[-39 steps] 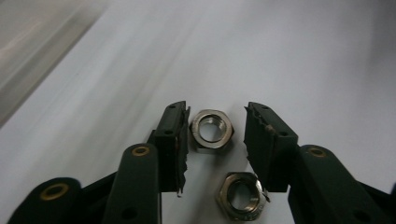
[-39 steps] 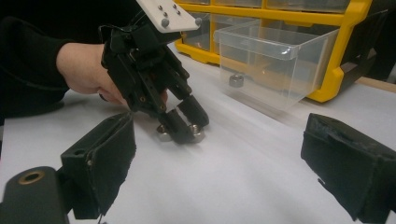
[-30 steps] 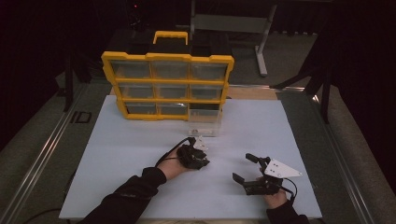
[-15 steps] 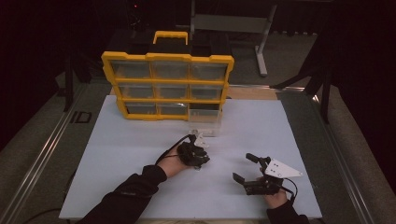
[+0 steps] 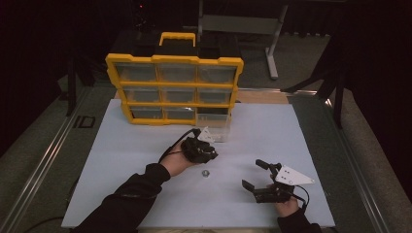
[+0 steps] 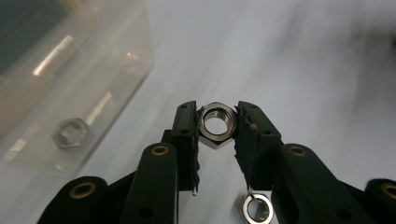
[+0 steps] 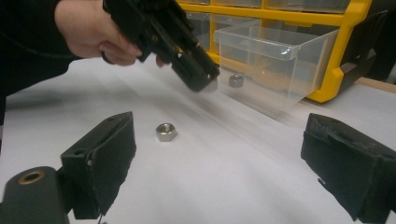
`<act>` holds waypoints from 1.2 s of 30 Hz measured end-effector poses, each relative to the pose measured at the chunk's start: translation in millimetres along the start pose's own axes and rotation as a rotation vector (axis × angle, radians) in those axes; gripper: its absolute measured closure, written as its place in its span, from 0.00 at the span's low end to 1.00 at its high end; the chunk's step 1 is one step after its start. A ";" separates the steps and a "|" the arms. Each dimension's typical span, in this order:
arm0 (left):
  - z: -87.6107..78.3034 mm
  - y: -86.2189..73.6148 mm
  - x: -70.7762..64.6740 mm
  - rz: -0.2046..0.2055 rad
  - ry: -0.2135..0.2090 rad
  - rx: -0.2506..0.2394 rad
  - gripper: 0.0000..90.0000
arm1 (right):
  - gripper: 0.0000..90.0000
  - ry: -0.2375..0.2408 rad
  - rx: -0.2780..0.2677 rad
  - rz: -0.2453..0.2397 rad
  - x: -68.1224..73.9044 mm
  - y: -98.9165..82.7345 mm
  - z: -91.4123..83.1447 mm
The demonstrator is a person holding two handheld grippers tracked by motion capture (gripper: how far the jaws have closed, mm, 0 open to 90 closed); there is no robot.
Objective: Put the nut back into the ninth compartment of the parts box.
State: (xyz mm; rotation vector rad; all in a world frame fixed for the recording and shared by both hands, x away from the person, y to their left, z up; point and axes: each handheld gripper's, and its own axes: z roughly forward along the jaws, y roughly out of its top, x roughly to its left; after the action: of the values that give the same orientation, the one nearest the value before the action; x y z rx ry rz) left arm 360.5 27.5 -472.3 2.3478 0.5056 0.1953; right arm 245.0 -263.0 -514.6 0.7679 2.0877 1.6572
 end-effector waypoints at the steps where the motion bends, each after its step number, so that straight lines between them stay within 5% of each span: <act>1: -2.3 1.6 1.5 0.000 0.000 -0.003 0.76 | 0.11 0.000 0.000 0.000 -0.1 0.0 0.0; 17: -36.2 28.2 22.6 -0.022 0.049 -0.067 0.76 | 0.11 0.003 0.000 0.004 0.0 -0.2 0.5; 36: -40.9 45.4 56.9 -0.164 0.178 -0.132 0.76 | 0.11 0.004 -0.002 0.004 -0.1 -0.3 0.6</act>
State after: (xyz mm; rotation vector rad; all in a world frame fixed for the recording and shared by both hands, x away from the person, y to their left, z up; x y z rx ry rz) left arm 414.8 46.0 -411.6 2.1599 0.7461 0.3520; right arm 245.4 -262.7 -515.1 0.7689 2.0883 1.6640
